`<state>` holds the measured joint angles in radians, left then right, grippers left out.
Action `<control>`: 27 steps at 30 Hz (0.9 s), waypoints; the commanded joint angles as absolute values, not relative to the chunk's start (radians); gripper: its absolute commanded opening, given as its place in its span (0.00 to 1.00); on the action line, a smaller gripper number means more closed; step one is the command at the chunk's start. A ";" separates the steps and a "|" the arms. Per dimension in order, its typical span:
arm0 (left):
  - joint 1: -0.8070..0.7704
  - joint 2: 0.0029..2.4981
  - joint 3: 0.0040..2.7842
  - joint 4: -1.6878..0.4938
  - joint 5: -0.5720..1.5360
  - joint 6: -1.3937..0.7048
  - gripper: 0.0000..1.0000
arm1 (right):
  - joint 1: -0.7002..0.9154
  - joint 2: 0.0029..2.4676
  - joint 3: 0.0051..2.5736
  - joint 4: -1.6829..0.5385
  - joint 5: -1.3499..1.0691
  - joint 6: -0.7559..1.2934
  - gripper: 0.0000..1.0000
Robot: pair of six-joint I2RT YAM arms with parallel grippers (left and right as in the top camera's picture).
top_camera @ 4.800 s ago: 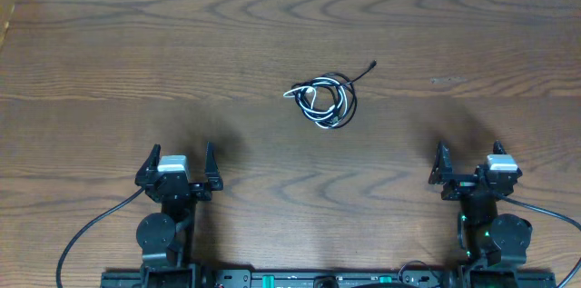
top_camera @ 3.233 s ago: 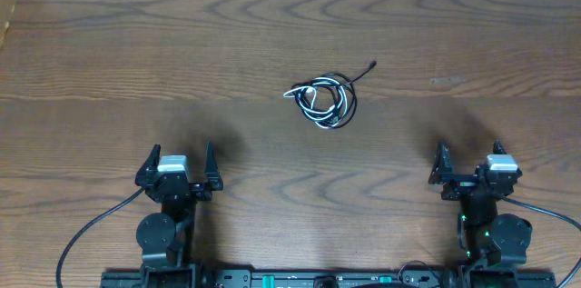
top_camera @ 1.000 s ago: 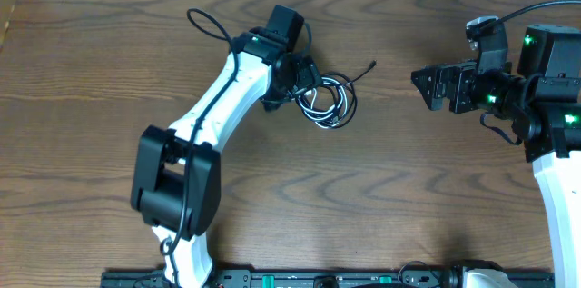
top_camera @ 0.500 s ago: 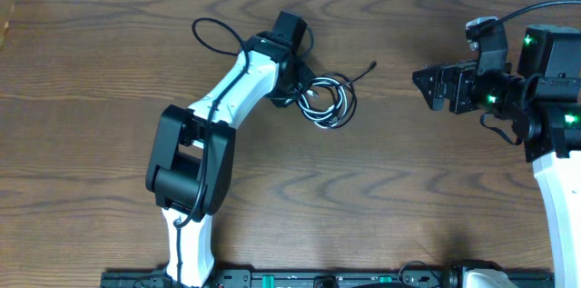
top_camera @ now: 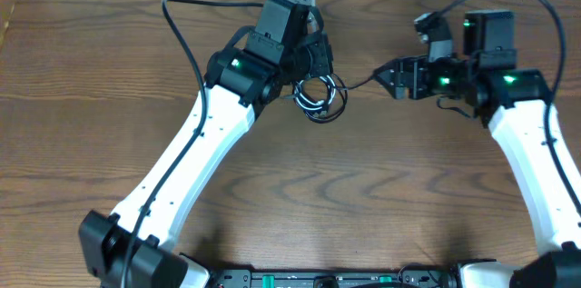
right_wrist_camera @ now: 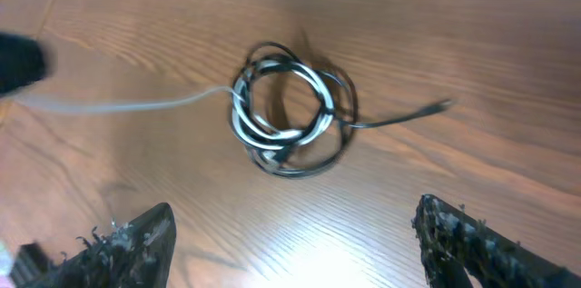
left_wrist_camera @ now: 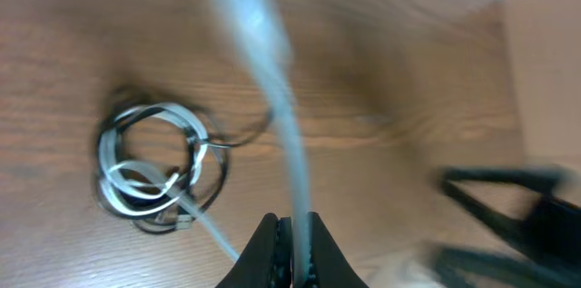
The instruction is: Untangle cables
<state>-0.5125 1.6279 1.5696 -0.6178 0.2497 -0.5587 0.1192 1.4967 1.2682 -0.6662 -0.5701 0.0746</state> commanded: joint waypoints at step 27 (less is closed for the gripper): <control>-0.381 1.739 1.565 -0.799 -0.020 -0.464 0.08 | 0.216 1.660 1.264 -0.565 -0.365 0.336 0.64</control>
